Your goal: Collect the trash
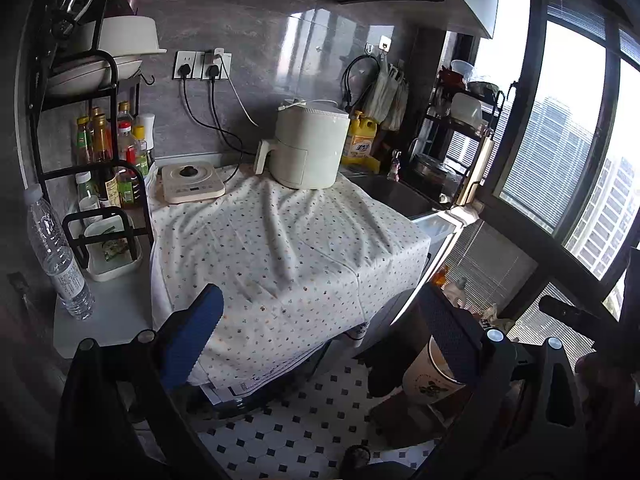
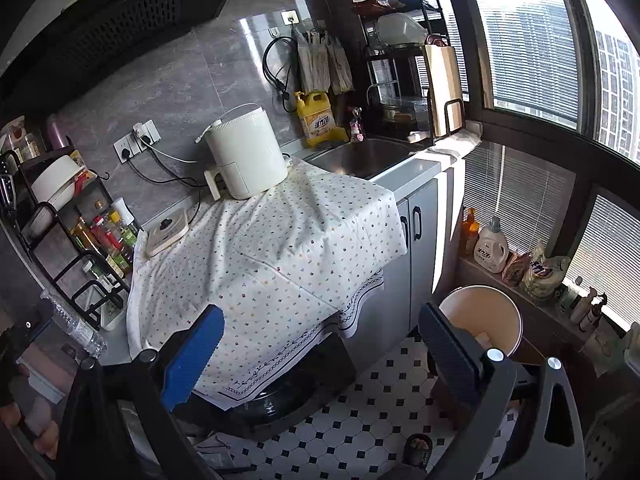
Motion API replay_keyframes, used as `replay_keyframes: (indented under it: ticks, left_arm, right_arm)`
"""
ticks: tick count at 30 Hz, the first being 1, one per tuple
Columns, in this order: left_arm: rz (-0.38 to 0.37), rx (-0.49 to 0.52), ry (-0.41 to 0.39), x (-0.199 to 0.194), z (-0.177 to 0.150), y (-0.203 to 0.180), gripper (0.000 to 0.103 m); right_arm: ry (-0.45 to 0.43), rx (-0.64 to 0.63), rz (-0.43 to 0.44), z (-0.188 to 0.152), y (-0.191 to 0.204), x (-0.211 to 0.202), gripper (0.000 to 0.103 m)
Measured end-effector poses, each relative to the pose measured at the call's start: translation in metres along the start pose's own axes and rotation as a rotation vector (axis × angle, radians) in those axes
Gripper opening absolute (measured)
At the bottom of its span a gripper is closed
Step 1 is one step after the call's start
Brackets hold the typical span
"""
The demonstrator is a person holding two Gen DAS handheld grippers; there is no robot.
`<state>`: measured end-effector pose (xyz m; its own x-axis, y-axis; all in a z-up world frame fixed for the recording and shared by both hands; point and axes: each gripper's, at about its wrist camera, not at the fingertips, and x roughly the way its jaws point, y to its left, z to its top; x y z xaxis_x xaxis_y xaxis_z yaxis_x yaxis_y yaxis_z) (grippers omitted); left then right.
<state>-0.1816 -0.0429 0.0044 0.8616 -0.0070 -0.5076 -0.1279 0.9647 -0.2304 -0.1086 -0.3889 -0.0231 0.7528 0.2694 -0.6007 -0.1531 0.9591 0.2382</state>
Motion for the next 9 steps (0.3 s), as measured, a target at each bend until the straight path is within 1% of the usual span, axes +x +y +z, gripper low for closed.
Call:
replay_keyframes:
  ticks: [5, 9]
  left_arm:
    - [-0.004, -0.030, -0.013, 0.005, 0.001, 0.004, 0.097]
    - [0.028, -0.088, -0.012, 0.010, 0.000, 0.022, 0.097]
  right_arm:
    - [0.020, -0.017, -0.018, 0.002, -0.001, 0.007, 0.095]
    - [0.037, -0.046, -0.004, 0.012, 0.011, 0.029, 0.095]
